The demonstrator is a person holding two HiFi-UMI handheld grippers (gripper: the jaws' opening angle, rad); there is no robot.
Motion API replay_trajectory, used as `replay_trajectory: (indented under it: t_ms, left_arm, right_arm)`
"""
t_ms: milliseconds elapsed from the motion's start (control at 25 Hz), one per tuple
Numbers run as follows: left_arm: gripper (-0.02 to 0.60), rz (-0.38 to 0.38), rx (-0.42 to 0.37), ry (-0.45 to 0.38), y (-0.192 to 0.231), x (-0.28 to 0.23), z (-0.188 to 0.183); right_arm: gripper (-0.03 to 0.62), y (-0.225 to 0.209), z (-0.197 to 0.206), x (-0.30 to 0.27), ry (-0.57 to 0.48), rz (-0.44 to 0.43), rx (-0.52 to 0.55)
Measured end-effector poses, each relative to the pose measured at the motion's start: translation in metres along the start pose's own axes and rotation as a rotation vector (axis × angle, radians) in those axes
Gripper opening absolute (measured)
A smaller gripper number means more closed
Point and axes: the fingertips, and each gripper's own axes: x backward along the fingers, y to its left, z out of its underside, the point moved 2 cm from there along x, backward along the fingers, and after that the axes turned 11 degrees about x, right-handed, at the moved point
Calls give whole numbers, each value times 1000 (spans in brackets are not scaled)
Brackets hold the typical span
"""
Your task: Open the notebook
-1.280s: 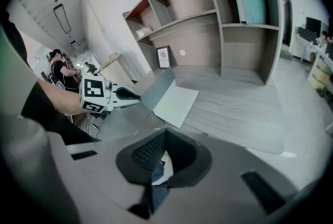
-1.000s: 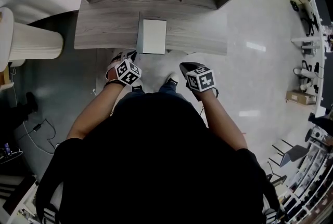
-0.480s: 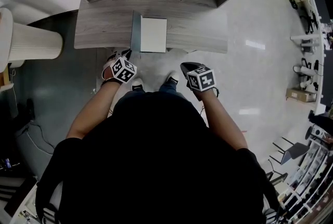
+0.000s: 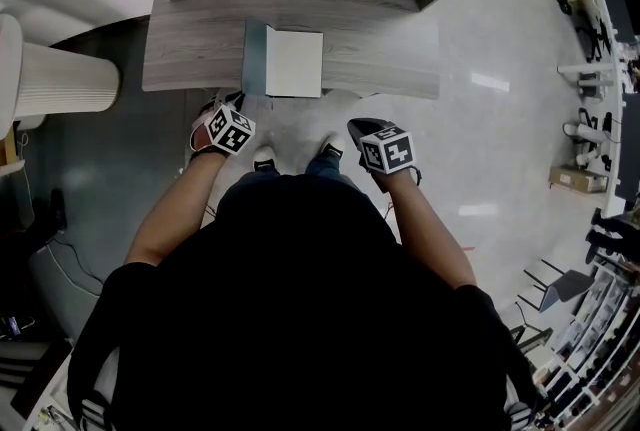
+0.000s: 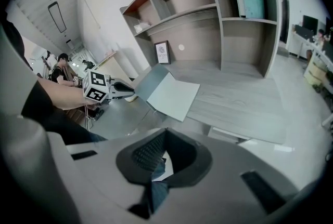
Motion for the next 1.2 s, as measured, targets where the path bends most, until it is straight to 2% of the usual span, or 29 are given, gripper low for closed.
replay_trajectory:
  t_ms: [680, 1200]
  left_arm:
    - [34, -5, 56, 95, 28, -27, 40]
    - [34, 25, 137, 141, 42, -50, 60]
  right_arm:
    - [2, -6, 7, -14, 17, 12, -49]
    - [2, -18, 6, -25, 37, 26, -77]
